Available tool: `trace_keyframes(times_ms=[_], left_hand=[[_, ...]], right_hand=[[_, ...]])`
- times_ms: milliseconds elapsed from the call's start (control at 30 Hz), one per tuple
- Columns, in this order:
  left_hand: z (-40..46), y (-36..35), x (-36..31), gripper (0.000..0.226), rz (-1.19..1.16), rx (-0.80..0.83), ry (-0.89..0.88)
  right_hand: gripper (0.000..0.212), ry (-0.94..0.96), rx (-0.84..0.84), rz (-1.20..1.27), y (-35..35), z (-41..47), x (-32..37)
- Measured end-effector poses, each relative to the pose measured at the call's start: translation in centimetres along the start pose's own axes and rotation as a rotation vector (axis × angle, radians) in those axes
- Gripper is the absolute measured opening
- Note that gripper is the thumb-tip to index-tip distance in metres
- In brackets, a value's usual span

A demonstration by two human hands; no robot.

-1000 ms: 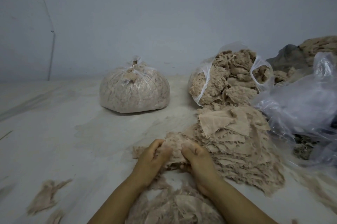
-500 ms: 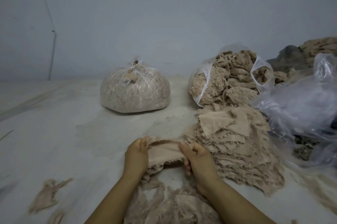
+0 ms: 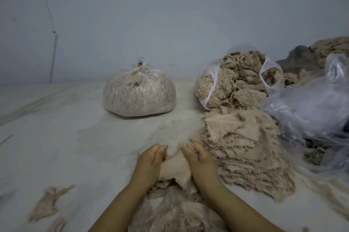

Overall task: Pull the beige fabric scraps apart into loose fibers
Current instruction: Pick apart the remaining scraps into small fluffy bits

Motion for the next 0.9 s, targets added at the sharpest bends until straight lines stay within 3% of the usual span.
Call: trace_keyframes(times_ms=[167, 400, 500, 600, 667, 733, 767, 833, 900], left_hand=[[0.1, 0.4, 0.0, 0.04, -0.021, -0.051, 0.048], [-0.6, 2.1, 0.9, 0.038, -0.044, -0.179, 0.138], [-1.2, 3.4, 1.9, 0.037, -0.024, -0.234, 0.168], [-1.0, 2.6, 1.6, 0.023, -0.011, -0.139, 0.114], [-0.8, 1.4, 1.2, 0.01, 0.094, 0.023, 0.095], [-0.9, 0.3, 1.2, 0.027, 0.269, 0.154, 0.075], [-0.9, 0.4, 0.7, 0.03, 0.303, 0.141, 0.044], [-1.2, 1.1, -1.1, 0.022, 0.217, 0.032, -0.038], [-1.3, 0.5, -2.8, 0.02, -0.047, 0.056, -0.032]], right_hand=[[0.041, -0.077, -0.092, 0.099, 0.6, 0.0, -0.8], [0.054, -0.03, -0.222, -0.132, 3.7, 0.6, 2.0], [0.051, -0.011, -0.189, -0.194, 6.5, 2.1, 4.9], [0.043, -0.056, -0.179, -0.273, 9.4, 4.0, 7.0], [0.046, -0.096, -0.24, -0.356, 11.7, 4.9, 8.1], [0.048, -0.14, -0.275, -0.392, 13.2, 5.0, 8.4], [0.047, -0.162, -0.266, -0.342, 13.4, 4.9, 7.9], [0.044, -0.178, -0.218, -0.156, 12.5, 4.2, 6.6], [0.044, -0.132, -0.201, -0.08, 10.8, 3.4, 6.1]])
Point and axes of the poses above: each hand's wrist, its own z-axis towards the middle knuckle, its own y-axis out of the back of the hand, x = y × z, the point moved 7 cm from there along z, towards the middle knuckle, and after that the axes turned 15 degrees about x, right-handed, at the moved point
